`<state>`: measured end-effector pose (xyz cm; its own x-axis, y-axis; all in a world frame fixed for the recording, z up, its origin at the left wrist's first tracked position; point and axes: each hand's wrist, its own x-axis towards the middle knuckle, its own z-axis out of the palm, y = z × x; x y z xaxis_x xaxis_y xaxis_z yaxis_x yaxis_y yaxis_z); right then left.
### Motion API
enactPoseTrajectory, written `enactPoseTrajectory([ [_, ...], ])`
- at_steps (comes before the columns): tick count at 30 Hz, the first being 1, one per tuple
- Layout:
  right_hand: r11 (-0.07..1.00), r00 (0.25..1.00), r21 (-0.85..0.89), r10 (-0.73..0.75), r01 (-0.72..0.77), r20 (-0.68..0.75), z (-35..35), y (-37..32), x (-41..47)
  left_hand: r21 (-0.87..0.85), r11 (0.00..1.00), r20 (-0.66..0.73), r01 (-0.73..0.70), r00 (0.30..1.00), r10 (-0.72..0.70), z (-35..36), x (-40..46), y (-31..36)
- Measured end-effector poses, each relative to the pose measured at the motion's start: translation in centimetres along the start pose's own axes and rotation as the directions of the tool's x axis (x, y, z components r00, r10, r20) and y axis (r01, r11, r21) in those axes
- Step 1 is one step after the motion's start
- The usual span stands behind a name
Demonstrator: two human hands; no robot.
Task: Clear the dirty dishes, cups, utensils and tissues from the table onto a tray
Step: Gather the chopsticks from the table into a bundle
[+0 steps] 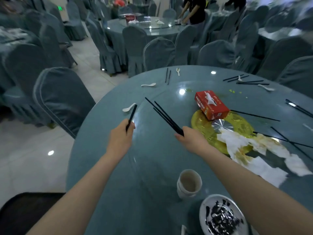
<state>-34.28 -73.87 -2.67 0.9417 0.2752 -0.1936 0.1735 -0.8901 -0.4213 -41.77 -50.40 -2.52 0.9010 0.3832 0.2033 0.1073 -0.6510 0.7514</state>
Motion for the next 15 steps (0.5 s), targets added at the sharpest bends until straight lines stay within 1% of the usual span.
enactPoseTrajectory([
  [3,0.984,0.999,0.178,-0.008,0.014,-0.033,-0.7,0.1,-4.2,-0.172,0.984,-0.047,0.047,0.997,-0.055,-1.4,-3.6,3.0],
  [5,0.982,0.998,0.188,-0.015,0.027,-0.069,-0.8,0.8,-7.4,-0.268,0.96,-0.035,0.076,0.995,-0.089,-2.2,-6.1,4.5],
  [7,0.984,0.995,0.175,-0.014,0.031,-0.101,-0.9,1.9,-10.5,-0.377,0.917,0.011,0.127,0.991,-0.133,-2.4,-8.4,5.9],
  [11,0.975,0.986,0.222,0.062,-0.027,-0.154,-1.2,4.7,-16.3,-0.602,0.752,0.156,0.267,0.964,-0.217,-1.4,-12.1,7.9],
  [15,0.968,0.969,0.212,0.171,-0.132,-0.178,-1.6,8.1,-21.8,-0.743,0.58,0.246,0.334,0.942,-0.227,0.8,-15.4,9.9],
])
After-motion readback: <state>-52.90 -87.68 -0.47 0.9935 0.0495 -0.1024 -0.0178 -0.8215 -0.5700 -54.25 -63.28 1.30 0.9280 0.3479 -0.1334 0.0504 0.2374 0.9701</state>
